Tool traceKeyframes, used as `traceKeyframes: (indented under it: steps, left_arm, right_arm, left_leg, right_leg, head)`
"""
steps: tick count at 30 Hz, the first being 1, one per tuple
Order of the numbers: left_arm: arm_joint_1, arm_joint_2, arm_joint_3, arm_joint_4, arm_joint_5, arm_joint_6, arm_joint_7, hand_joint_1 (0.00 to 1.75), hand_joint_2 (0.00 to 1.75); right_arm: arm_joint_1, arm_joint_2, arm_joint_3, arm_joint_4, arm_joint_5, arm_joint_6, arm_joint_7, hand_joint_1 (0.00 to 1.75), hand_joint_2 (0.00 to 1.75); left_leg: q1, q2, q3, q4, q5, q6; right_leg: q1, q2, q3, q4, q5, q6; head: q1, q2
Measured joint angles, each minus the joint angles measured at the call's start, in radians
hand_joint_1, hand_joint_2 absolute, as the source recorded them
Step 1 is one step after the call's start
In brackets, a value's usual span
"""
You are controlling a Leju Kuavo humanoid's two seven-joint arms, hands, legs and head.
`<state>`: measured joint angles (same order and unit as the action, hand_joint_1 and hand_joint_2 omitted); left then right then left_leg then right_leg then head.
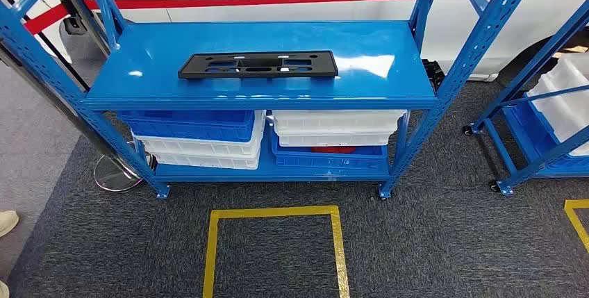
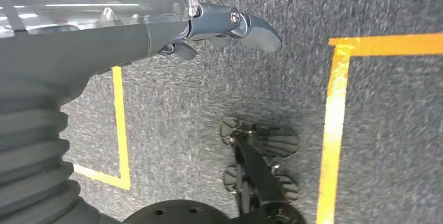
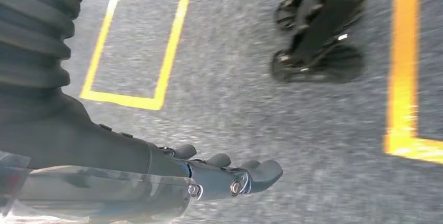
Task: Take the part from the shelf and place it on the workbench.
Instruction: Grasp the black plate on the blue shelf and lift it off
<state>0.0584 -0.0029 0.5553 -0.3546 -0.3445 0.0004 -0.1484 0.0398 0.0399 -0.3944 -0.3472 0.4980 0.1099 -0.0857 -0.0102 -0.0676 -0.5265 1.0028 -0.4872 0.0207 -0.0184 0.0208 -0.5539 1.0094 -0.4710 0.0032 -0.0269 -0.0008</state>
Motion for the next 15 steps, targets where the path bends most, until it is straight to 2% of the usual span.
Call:
traceKeyframes:
  steps: [3, 4, 6, 8, 9, 10, 11, 12, 13, 14, 15]
  left_arm:
    - [-0.007, 0.000, 0.034, 0.001, -0.021, 0.000, -0.007, 0.00, 0.00]
    - [-0.009, 0.000, 0.049, 0.002, -0.031, -0.001, -0.011, 0.00, 0.00]
    - [-0.013, -0.001, 0.078, 0.008, -0.047, -0.002, -0.018, 0.00, 0.00]
    - [-0.017, -0.002, 0.107, 0.014, -0.063, -0.004, -0.024, 0.00, 0.00]
    - [-0.019, -0.003, 0.120, 0.017, -0.070, -0.004, -0.027, 0.00, 0.00]
    - [-0.020, -0.004, 0.132, 0.020, -0.077, -0.005, -0.029, 0.00, 0.00]
    - [-0.021, -0.005, 0.143, 0.022, -0.083, -0.006, -0.032, 0.00, 0.00]
    - [-0.022, -0.006, 0.155, 0.024, -0.089, -0.006, -0.035, 0.00, 0.00]
    - [-0.023, -0.007, 0.167, 0.026, -0.095, -0.006, -0.037, 0.00, 0.00]
    - [-0.025, -0.007, 0.180, 0.027, -0.101, -0.006, -0.039, 0.00, 0.00]
    - [-0.028, -0.007, 0.191, 0.028, -0.107, -0.007, -0.041, 0.00, 0.00]
  right_arm:
    - [-0.010, 0.006, 0.009, -0.038, -0.018, 0.026, -0.034, 0.00, 0.00]
    - [-0.016, 0.007, 0.015, -0.059, -0.030, 0.037, -0.049, 0.00, 0.00]
    - [-0.029, 0.008, 0.029, -0.105, -0.056, 0.058, -0.075, 0.00, 0.00]
    - [-0.039, 0.010, 0.045, -0.156, -0.083, 0.079, -0.098, 0.00, 0.00]
    - [-0.042, 0.010, 0.053, -0.182, -0.096, 0.087, -0.109, 0.00, 0.00]
    - [-0.045, 0.010, 0.061, -0.210, -0.108, 0.095, -0.120, 0.00, 0.00]
    - [-0.048, 0.010, 0.068, -0.237, -0.120, 0.103, -0.130, 0.00, 0.00]
    - [-0.053, 0.010, 0.077, -0.268, -0.132, 0.111, -0.140, 0.00, 0.00]
    - [-0.059, 0.011, 0.086, -0.297, -0.143, 0.119, -0.150, 0.00, 0.00]
    - [-0.066, 0.011, 0.095, -0.326, -0.154, 0.127, -0.160, 0.00, 0.00]
    - [-0.071, 0.012, 0.105, -0.356, -0.164, 0.136, -0.170, 0.00, 0.00]
  left_leg:
    - [0.002, 0.003, 0.010, -0.021, 0.011, 0.010]
    - [0.006, 0.005, 0.018, -0.034, 0.018, 0.013]
    - [0.013, 0.009, 0.031, -0.054, 0.029, 0.017]
    - [0.016, 0.012, 0.033, -0.054, 0.028, 0.017]
    - [0.018, 0.011, 0.033, -0.052, 0.026, 0.015]
    - [0.021, 0.010, 0.034, -0.049, 0.023, 0.010]
    - [0.026, 0.008, 0.034, -0.042, 0.017, 0.004]
    - [0.031, 0.007, 0.034, -0.032, 0.008, -0.005]
    - [0.033, 0.005, 0.030, -0.020, -0.002, -0.016]
    - [0.034, 0.004, 0.025, -0.008, -0.011, -0.025]
    - [0.033, 0.003, 0.019, 0.002, -0.018, -0.034]
  right_leg:
    - [0.003, -0.001, 0.003, -0.002, 0.001, 0.006]
    - [0.005, -0.003, 0.000, 0.008, -0.007, 0.008]
    - [0.004, -0.007, -0.038, 0.092, -0.054, 0.013]
    - [-0.004, -0.009, -0.103, 0.217, -0.106, 0.022]
    - [-0.010, -0.010, -0.123, 0.252, -0.111, 0.028]
    - [-0.015, -0.011, -0.127, 0.252, -0.095, 0.034]
    - [-0.021, -0.012, -0.112, 0.214, -0.063, 0.040]
    - [-0.027, -0.012, -0.085, 0.151, -0.027, 0.047]
    - [-0.029, -0.007, -0.059, 0.094, -0.003, 0.053]
    - [-0.031, -0.003, -0.041, 0.054, 0.009, 0.051]
    - [-0.030, 0.001, -0.034, 0.036, 0.009, 0.045]
  head:
    - [0.000, 0.000]
    - [0.001, 0.000]
    - [0.002, 0.000]
    - [0.003, 0.000]
    - [0.003, 0.000]
    - [0.003, 0.000]
    - [0.003, 0.000]
    - [0.003, 0.000]
    - [0.004, 0.000]
    - [0.004, 0.000]
    - [0.005, 0.000]
